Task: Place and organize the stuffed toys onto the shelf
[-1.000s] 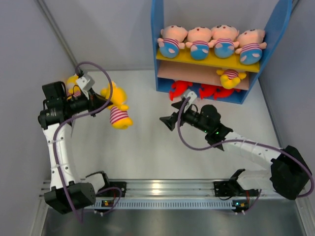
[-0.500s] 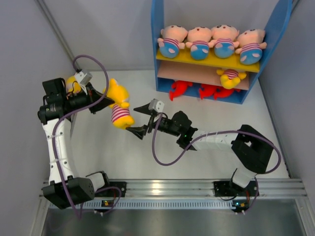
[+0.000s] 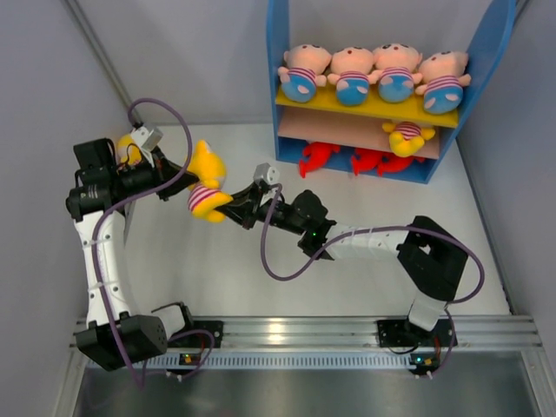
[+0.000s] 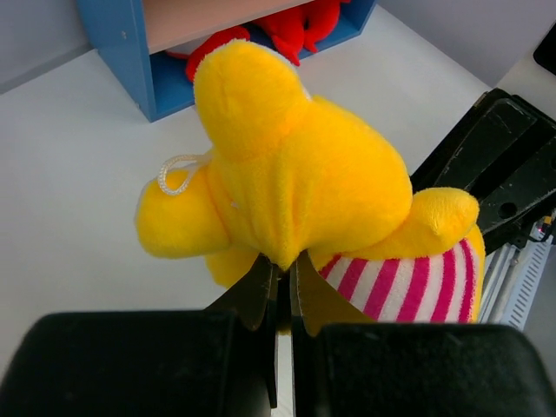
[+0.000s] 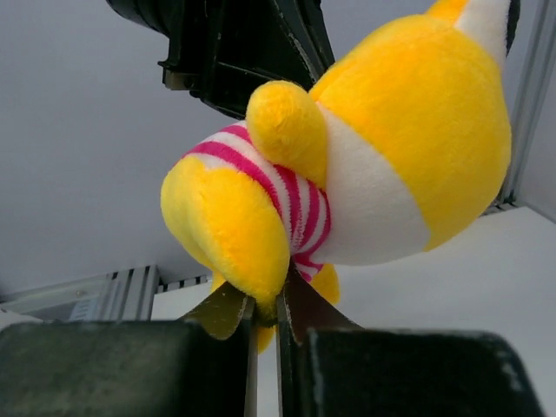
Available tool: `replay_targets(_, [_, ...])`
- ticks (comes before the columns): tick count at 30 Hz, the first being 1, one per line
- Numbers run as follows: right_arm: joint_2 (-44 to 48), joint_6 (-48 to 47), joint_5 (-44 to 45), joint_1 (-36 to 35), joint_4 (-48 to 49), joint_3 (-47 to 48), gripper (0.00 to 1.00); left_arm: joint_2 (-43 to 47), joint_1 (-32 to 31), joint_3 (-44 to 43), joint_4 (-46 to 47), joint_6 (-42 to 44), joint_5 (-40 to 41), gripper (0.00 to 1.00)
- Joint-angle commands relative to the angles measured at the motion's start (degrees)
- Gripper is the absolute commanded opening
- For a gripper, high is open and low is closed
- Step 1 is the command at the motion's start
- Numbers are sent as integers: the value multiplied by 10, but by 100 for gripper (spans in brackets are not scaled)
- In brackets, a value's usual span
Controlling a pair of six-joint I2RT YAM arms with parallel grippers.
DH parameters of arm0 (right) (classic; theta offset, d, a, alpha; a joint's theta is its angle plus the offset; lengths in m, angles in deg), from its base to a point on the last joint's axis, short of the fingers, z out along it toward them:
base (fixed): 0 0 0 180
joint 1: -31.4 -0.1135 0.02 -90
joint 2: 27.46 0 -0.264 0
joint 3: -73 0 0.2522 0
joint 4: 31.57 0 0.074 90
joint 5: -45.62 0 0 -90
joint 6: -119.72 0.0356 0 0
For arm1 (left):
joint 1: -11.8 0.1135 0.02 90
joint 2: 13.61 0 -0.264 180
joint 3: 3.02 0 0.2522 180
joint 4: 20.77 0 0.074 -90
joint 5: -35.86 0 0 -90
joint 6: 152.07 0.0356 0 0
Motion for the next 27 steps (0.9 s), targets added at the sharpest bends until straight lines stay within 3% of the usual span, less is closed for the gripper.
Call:
replay_targets(1, [-1,32,40,-9,36,48,0,-2,-5,18,1,5,21,0])
replay_targets(6, [35,-32,88,-9,-39,22,0,-1,-5,27,2,10,63,21])
replay_targets(7, [47,-41,88,-4,-49,15,0,0,-5,29,2,13,64,37])
replay_targets(8, [52,-54,87,-2,-71,8,0,1,-5,29,2,16,64,45])
replay_targets(12, [75,-64,74,18,-101,-17,0,-2,-5,27,2,16,63,60])
replay_targets(15, [105,-101,73,34,-152,-28,0,1,-5,32,2,16,77,81])
replay_targets(19, [172,-224,102,49,-318,-33,0,3,-5,35,2,26,110,84])
replay_targets(20, [182,-294,127,50,-425,-26,0,4,-5,35,2,27,127,85])
replay_targets(22, [199,-407,162,56,-545,13,0,4,-6,37,2,31,142,85])
replay_targets(23, [201,-441,188,59,-665,31,0,3,-5,37,2,33,153,85])
replay_targets(27, [182,-546,274,93,-901,139,0,-5,-5,41,1,41,154,85])
